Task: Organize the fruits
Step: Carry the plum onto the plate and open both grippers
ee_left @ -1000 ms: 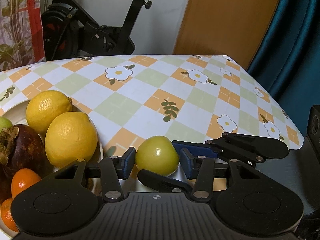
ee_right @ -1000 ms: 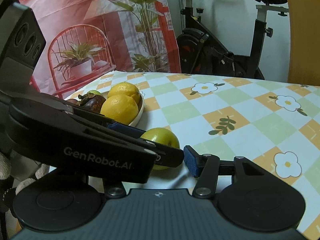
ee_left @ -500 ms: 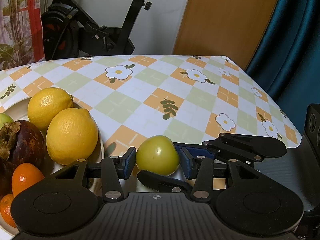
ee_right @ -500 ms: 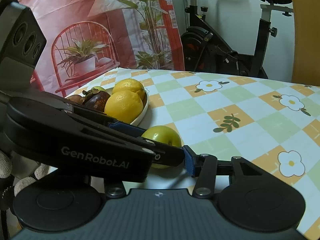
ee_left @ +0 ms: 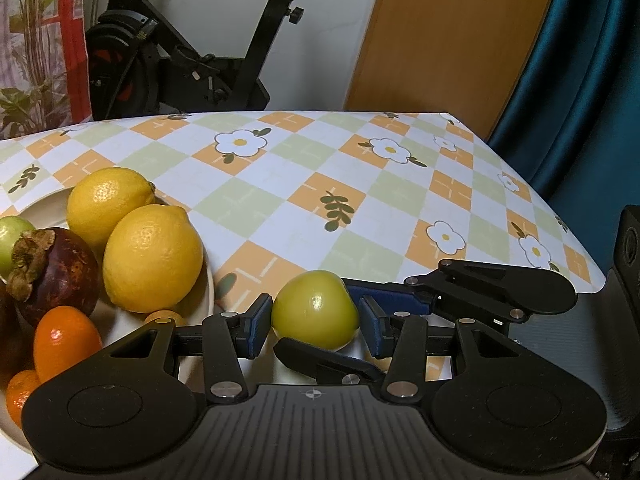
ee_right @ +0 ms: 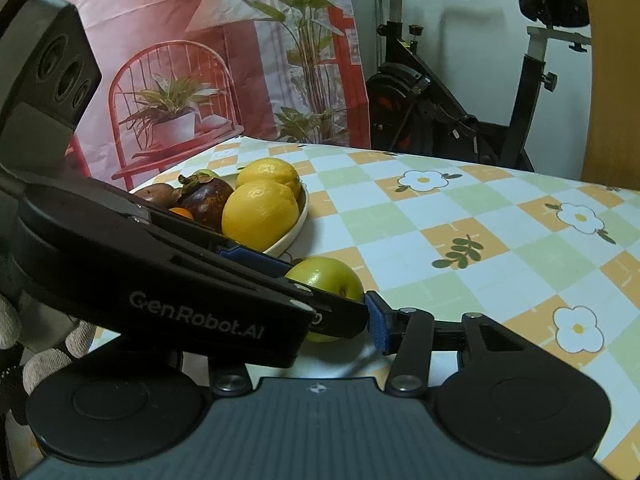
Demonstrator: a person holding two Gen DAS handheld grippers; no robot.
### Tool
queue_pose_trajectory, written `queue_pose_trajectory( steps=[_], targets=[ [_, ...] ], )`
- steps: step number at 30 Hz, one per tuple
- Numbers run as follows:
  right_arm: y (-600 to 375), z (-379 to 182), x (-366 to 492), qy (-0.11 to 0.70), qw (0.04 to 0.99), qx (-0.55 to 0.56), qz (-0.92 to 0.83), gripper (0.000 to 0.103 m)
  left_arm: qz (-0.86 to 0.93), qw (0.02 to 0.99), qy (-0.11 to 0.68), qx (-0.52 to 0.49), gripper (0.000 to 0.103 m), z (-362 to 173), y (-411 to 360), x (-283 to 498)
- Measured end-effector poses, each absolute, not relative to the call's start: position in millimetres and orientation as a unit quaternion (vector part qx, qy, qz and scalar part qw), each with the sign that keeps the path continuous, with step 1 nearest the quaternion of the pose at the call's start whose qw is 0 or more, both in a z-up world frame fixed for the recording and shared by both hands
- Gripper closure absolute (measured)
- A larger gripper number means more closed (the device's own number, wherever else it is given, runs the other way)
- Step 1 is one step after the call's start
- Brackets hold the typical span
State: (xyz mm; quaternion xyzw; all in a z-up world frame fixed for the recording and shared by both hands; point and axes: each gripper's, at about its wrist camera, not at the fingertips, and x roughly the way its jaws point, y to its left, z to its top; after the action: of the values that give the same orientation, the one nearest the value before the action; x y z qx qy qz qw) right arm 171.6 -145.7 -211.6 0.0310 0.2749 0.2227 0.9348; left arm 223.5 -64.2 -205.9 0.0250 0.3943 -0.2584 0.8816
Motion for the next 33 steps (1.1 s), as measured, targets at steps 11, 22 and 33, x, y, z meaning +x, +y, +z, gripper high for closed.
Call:
queue_pose_trajectory(
  steps=[11, 22, 33],
  targets=[
    [-134, -200, 163, 0.263, 0.937, 0.005, 0.23, 0.053, -0.258, 0.892, 0.372, 0.015, 0.053, -194, -50, 207],
    [-112, -174, 167, 0.239, 0.937, -0.019, 0.255, 0.053, -0.243, 0.908, 0.34, -0.025, 0.053, -171, -15, 199],
    [-65, -163, 161, 0.236, 0.922, -0.05, 0.302, 0.053, -0.207, 0.92, 0.324, -0.07, 0.053, -168, 32, 176]
  ],
)
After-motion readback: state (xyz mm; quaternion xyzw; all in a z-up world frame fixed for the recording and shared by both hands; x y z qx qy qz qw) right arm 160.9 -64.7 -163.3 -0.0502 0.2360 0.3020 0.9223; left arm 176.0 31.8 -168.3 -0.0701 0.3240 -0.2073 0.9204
